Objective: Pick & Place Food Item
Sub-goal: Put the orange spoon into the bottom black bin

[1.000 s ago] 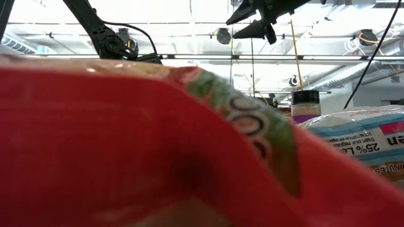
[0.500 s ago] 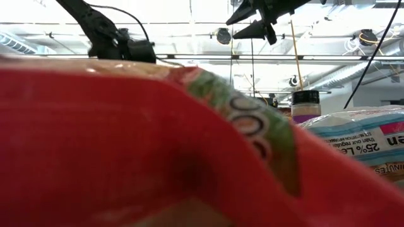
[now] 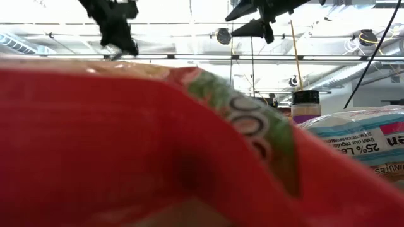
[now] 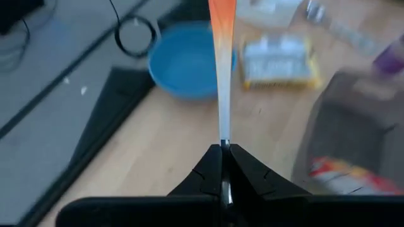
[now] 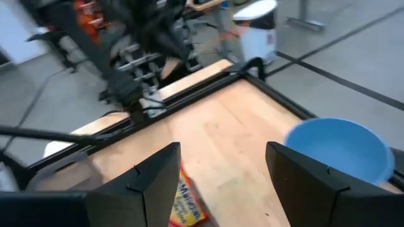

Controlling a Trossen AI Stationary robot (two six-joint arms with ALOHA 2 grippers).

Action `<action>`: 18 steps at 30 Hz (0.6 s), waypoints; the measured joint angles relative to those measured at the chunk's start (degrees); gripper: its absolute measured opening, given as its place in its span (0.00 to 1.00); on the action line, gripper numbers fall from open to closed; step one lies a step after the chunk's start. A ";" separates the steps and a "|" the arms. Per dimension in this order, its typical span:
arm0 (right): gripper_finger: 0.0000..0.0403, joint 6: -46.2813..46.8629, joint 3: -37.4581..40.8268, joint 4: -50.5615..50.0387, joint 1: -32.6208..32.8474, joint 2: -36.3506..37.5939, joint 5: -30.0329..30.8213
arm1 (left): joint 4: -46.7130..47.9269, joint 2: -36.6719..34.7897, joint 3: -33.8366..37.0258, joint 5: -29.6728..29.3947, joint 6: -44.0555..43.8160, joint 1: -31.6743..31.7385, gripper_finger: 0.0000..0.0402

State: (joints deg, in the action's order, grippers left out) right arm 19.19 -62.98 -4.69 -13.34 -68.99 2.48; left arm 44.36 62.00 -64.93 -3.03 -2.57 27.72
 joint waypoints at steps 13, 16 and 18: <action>0.56 -22.03 0.00 11.08 9.96 0.00 7.79 | 4.00 2.65 -13.20 17.28 -8.02 -3.91 0.03; 0.56 -31.29 -0.02 11.40 13.42 0.00 14.83 | 3.85 5.31 -13.29 19.47 -9.67 -6.17 0.03; 0.56 -35.89 -0.02 11.37 15.01 0.00 16.90 | 3.57 7.71 -13.29 20.72 -9.96 -7.49 0.03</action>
State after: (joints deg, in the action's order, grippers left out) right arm -16.70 -63.00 6.68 1.66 -68.99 19.37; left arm 47.93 69.71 -78.22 17.69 -12.54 20.22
